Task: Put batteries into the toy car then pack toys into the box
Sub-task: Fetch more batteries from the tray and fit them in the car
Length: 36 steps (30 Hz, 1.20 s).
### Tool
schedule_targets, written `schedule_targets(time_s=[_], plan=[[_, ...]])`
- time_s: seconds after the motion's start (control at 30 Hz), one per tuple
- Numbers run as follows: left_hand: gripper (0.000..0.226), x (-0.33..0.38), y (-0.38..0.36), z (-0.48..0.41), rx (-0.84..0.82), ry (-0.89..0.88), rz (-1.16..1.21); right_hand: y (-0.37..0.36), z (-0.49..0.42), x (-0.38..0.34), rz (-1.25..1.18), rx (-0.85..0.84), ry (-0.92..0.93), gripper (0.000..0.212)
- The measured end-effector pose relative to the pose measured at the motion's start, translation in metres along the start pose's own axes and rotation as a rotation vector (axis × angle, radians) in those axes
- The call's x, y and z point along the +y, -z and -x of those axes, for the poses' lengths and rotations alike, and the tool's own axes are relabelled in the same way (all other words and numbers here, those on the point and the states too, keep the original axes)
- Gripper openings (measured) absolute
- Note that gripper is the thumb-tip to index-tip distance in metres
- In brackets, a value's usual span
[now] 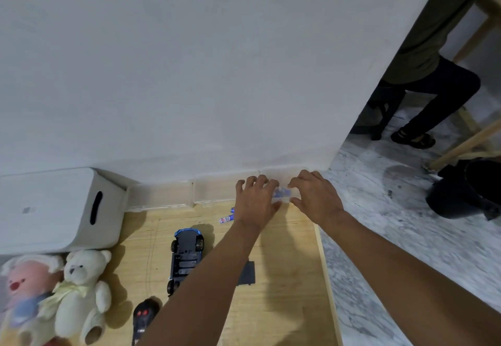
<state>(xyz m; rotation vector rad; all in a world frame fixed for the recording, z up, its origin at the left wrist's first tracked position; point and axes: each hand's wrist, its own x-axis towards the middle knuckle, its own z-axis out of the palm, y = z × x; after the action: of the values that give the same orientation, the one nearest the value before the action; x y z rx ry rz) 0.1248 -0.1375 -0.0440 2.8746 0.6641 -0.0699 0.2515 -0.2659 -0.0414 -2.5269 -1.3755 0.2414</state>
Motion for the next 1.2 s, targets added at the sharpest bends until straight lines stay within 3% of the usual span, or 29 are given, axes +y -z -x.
schedule_targets(time_s=[0.1,0.23,0.33,0.5,0.7,0.8,0.97,1.1,1.2], plan=[[0.056,-0.013,0.016,0.016,-0.125,-0.045,0.151,0.007,-0.001,-0.017,0.121,-0.039,-0.008,0.021],[0.046,-0.06,0.03,0.063,0.003,-0.001,0.394,0.003,0.018,-0.043,0.02,0.02,0.163,0.021],[0.038,-0.108,0.037,0.105,0.081,0.116,0.441,-0.007,0.033,-0.071,-0.033,-0.065,0.24,0.025],[0.058,-0.17,0.041,0.166,0.016,0.32,0.493,-0.034,0.036,-0.11,-0.051,-0.229,0.165,0.039],[0.089,-0.18,0.023,0.205,-0.258,0.434,0.749,-0.059,0.031,-0.126,-0.044,-0.193,0.09,0.031],[0.103,-0.177,0.011,0.209,-0.293,0.392,0.83,-0.065,0.031,-0.128,-0.046,-0.135,0.068,0.024],[0.107,-0.178,0.006,0.206,-0.34,0.346,0.861,-0.079,0.032,-0.136,0.023,-0.112,-0.034,0.034],[0.113,-0.182,0.007,0.201,-0.372,0.324,0.896,-0.087,0.034,-0.136,0.06,-0.118,-0.202,0.017],[0.116,-0.187,0.006,0.198,-0.376,0.299,0.926,-0.082,0.036,-0.14,0.049,-0.107,-0.229,0.016]])
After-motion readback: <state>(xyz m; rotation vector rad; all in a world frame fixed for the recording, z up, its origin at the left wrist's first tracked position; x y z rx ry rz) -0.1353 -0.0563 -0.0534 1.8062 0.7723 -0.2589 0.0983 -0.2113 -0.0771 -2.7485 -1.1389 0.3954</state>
